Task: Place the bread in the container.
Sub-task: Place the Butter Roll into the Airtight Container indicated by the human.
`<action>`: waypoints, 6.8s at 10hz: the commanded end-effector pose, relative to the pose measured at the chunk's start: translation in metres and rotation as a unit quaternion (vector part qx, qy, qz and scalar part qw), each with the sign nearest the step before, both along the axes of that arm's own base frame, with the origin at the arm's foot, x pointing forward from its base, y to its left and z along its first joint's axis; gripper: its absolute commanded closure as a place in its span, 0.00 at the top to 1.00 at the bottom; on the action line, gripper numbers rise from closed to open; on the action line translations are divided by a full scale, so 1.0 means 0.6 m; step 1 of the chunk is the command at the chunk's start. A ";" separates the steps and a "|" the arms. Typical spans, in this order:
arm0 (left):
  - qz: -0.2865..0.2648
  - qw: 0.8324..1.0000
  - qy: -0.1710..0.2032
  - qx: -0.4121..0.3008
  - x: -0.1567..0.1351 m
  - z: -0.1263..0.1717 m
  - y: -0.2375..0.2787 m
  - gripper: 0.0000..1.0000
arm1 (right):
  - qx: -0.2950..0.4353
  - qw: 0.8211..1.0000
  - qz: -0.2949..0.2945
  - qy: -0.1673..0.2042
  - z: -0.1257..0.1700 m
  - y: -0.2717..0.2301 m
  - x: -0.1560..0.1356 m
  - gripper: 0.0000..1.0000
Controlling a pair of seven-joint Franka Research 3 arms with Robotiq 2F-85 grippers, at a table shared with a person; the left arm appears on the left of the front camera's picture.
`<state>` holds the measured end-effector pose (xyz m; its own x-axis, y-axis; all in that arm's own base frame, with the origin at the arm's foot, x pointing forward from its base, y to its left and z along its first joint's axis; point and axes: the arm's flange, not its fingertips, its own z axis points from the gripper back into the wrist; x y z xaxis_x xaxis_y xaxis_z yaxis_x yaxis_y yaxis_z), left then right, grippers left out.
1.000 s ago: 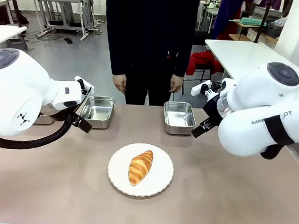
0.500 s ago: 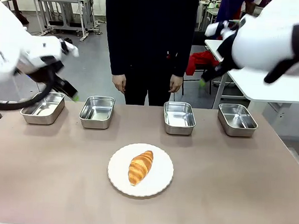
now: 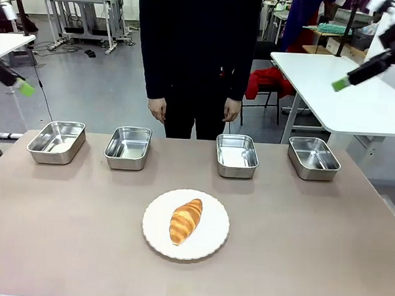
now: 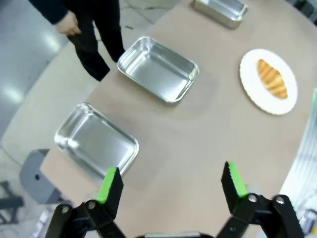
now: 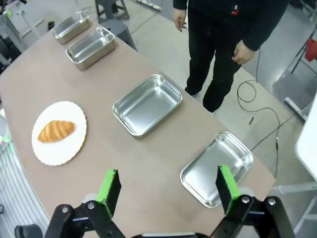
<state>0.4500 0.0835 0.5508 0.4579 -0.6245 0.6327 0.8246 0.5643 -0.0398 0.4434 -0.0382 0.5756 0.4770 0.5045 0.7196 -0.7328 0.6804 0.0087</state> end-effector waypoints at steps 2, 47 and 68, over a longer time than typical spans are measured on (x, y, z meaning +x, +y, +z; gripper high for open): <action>0.001 0.997 -0.075 0.025 0.007 -0.016 0.038 1.00 | 0.000 1.000 0.000 0.000 0.000 0.000 0.000 1.00; 0.048 0.986 -0.122 -0.101 -0.050 0.064 0.162 1.00 | 0.074 0.993 0.038 -0.087 0.054 -0.230 -0.064 1.00; 0.048 0.986 -0.122 -0.101 -0.050 0.064 0.162 1.00 | 0.074 0.993 0.038 -0.087 0.054 -0.230 -0.064 1.00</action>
